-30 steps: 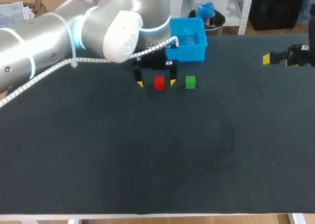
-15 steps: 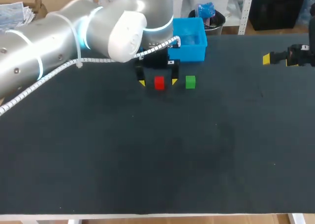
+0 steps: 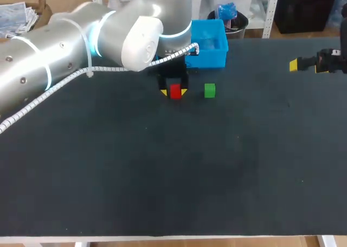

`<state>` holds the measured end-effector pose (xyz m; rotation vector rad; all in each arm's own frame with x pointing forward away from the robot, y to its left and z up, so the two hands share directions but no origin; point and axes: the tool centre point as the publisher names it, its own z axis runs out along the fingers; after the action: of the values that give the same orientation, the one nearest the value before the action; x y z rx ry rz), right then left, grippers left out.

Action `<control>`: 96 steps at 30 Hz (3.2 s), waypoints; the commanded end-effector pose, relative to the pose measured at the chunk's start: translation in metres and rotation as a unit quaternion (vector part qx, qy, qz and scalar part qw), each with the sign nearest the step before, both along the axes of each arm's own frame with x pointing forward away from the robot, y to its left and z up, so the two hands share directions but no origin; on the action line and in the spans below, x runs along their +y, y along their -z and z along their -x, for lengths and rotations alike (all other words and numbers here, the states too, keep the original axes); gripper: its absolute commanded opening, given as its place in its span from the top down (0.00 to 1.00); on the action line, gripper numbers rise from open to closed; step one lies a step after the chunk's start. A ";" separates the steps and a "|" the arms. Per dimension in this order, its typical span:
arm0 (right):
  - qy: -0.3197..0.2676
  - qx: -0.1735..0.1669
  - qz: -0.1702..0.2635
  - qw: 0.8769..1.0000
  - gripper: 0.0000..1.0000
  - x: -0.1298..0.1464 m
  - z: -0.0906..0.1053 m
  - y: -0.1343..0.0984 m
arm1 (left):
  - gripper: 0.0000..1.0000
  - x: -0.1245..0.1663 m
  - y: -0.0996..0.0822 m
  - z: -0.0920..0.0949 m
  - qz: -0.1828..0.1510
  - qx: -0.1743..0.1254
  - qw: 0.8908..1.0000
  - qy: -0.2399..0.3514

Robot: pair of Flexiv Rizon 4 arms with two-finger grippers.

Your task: Use the left arm to pick the red cube and place it into the blue plastic box first, then use the right arm to grasp the green cube and put it into the same blue plastic box after the first action is fully finished.

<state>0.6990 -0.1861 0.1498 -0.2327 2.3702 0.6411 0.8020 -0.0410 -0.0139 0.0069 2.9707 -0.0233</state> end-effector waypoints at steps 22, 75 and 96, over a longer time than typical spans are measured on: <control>0.000 0.000 0.001 1.000 0.00 0.000 -0.001 0.000 | 1.00 0.025 -0.122 -0.013 0.027 -0.072 0.996 0.044; 0.000 0.000 0.001 1.000 0.00 0.000 -0.001 0.000 | 1.00 0.077 -0.148 -0.058 0.159 -0.209 0.880 0.397; 0.000 0.000 0.001 1.000 0.00 0.000 -0.001 0.000 | 1.00 0.018 -0.138 -0.142 0.177 -0.242 0.848 0.437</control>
<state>0.6990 -0.1861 0.1498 -0.2326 2.3703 0.6410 0.9231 -0.0122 0.1303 1.0929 2.1619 -0.5443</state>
